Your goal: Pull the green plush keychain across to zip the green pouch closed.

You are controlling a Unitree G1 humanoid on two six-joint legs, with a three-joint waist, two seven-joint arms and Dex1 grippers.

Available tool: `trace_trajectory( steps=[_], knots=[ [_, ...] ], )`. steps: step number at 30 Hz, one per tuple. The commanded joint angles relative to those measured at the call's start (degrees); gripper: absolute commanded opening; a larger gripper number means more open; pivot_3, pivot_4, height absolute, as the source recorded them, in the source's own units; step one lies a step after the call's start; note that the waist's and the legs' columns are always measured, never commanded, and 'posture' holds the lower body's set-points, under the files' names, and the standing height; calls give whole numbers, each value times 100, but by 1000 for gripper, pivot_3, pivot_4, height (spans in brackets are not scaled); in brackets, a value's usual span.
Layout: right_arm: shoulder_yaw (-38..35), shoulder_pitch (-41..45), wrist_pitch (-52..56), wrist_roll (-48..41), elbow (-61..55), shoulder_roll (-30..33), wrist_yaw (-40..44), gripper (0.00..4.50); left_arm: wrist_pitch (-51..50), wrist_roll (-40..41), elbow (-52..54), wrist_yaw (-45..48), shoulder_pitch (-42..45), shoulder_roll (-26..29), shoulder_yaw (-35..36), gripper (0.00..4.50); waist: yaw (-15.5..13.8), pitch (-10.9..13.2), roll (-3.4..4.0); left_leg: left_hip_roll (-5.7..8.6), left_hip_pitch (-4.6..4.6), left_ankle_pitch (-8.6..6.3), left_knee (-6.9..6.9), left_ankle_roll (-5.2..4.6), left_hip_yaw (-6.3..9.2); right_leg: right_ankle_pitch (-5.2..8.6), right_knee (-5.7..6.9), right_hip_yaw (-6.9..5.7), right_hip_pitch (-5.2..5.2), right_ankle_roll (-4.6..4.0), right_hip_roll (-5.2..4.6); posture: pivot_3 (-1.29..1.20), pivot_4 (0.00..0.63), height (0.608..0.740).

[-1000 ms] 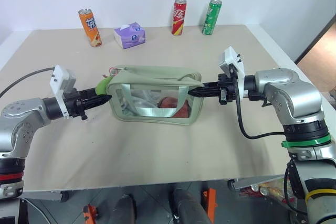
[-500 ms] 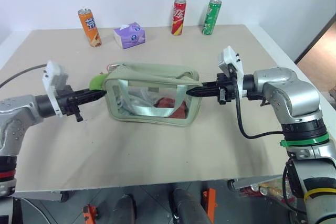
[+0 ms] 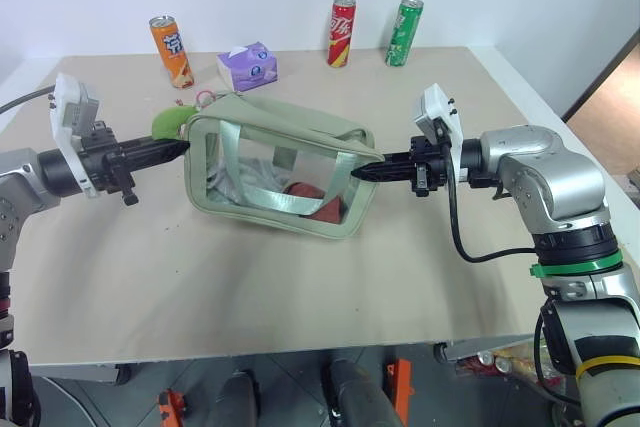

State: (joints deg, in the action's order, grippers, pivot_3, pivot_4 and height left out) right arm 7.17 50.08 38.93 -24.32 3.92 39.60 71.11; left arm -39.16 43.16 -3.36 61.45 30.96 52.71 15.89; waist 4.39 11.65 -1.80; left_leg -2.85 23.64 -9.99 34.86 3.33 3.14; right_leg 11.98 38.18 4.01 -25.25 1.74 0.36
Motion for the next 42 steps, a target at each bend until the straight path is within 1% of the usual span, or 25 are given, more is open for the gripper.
trace_trajectory(
  steps=[1, 3, 4, 8, 11, 19, 22, 27, 30, 34, 35, 42],
  knots=[
    [-82, 93, -53, 22, 4, 85, 18, 0, -25, 18, 37, -207, 39, -35, 275, 1355, 0, 0, 0, 0, 1, 0, 1, 0, 0, 0, 0, 0, 0, 0, 0, 0, 150, 740],
    [-91, 96, -50, 30, 8, 89, 39, 0, 196, -295, 14, -432, 14, -89, 165, 2055, -2, 0, 0, 0, 1, 0, 2, 0, 0, -1, 0, 0, 0, 1, 0, 0, 150, 740],
    [-92, 102, -51, 40, 19, 88, 42, 0, 265, -339, 58, -392, -48, -91, 143, 2378, -1, 0, 0, 0, 1, 0, 3, 0, 0, -1, 0, 0, 0, 2, 0, 0, 150, 740],
    [-102, 118, -51, 60, 46, 88, 53, 0, 284, -181, 220, -228, -194, -152, 276, 2378, -2, 0, 0, 0, 1, 0, 3, 0, 0, -2, 0, 1, 0, 1, 0, 0, 150, 740],
    [-107, 122, -47, 70, 46, 87, 50, 0, 267, -217, 257, -206, -246, -143, 243, 2378, -4, 0, 0, 0, 2, 0, 3, 0, 1, -2, 0, -1, 0, 2, 0, 0, 150, 740],
    [-140, 70, -7, 44, -37, 88, 1, 0, 348, -469, 392, -60, -488, -61, 21, 2378, -3, 0, 0, 0, 1, 0, 6, 0, 1, -3, 1, 0, 0, 2, 0, 0, 150, 740],
    [-152, 57, 1, 41, -37, 94, -18, 0, 509, -744, 346, 68, -608, 24, -151, 2378, -3, 0, 0, 0, 1, 0, 6, 0, 0, -3, 1, 1, 1, 2, 0, 0, 150, 740],
    [-178, 46, 13, 36, -38, 113, -31, 0, 673, -858, 208, 67, -457, -162, -205, 2378, -4, 0, 0, 0, 2, 0, 8, 0, 1, -3, 1, 1, 1, 2, 0, 0, 150, 740],
    [-184, 38, 16, 36, -41, 123, -39, 0, 696, -820, 98, 4, -265, -325, -178, 1673, -5, 0, 0, 0, 2, 0, 9, 0, 1, -4, 1, 0, 2, 2, 0, 0, 150, 740],
    [-171, 27, 32, 43, -55, 127, -62, 0, 594, -737, 104, 73, -169, -374, -100, 250, -2, 0, 0, 0, 3, 0, 12, 0, 0, -6, 1, 1, 2, 4, 0, 0, 150, 740],
    [-168, 25, 34, 44, -57, 128, -65, 0, 580, -721, 119, 88, -165, -367, -84, 17, -2, 0, 0, 0, 3, 0, 12, 0, 0, -6, 1, 1, 1, 4, 0, 0, 150, 740],
    [-159, 35, 48, 47, -61, 137, -64, 0, 465, -580, 136, 177, -130, -142, 107, 17, -4, 0, 0, 0, 5, 0, 14, 0, 1, -7, 1, 1, 1, 5, 0, 0, 150, 740]
  ],
)
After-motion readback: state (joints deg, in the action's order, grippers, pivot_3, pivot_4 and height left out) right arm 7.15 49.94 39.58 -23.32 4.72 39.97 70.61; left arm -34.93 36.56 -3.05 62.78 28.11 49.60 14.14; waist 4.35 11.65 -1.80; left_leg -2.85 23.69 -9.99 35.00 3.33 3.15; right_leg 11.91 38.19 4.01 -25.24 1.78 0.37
